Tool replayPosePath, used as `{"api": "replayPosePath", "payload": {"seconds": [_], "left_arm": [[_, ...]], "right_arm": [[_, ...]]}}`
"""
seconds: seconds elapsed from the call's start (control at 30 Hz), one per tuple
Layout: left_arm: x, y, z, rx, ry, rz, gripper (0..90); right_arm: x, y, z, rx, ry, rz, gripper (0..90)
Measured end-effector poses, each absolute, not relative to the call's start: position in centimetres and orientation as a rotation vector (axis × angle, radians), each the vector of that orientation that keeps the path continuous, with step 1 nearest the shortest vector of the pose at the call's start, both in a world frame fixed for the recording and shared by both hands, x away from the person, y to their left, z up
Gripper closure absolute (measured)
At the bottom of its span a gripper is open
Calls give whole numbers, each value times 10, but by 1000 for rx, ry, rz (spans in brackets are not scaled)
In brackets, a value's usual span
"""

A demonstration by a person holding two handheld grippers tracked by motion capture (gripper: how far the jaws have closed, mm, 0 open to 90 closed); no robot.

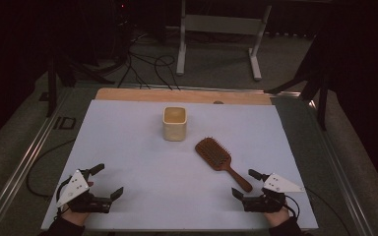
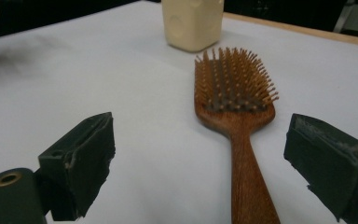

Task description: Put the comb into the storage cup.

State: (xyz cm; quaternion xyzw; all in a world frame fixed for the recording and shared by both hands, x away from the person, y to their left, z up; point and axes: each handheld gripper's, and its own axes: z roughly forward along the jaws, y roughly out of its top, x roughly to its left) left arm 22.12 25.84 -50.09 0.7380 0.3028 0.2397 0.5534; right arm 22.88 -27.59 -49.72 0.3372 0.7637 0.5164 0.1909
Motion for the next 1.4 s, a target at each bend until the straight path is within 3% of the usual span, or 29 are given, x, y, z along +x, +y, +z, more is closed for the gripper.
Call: {"api": "replayPosePath", "payload": {"seconds": [0.67,1.4], "left_arm": [[220,259,-499,1721,702,554,1],[218,257,-499,1725,675,535,1]], "right_arm": [[228,-271,-497,907,2245,1436,86],[219,-263,-473,878,2258,1438,85]]}}
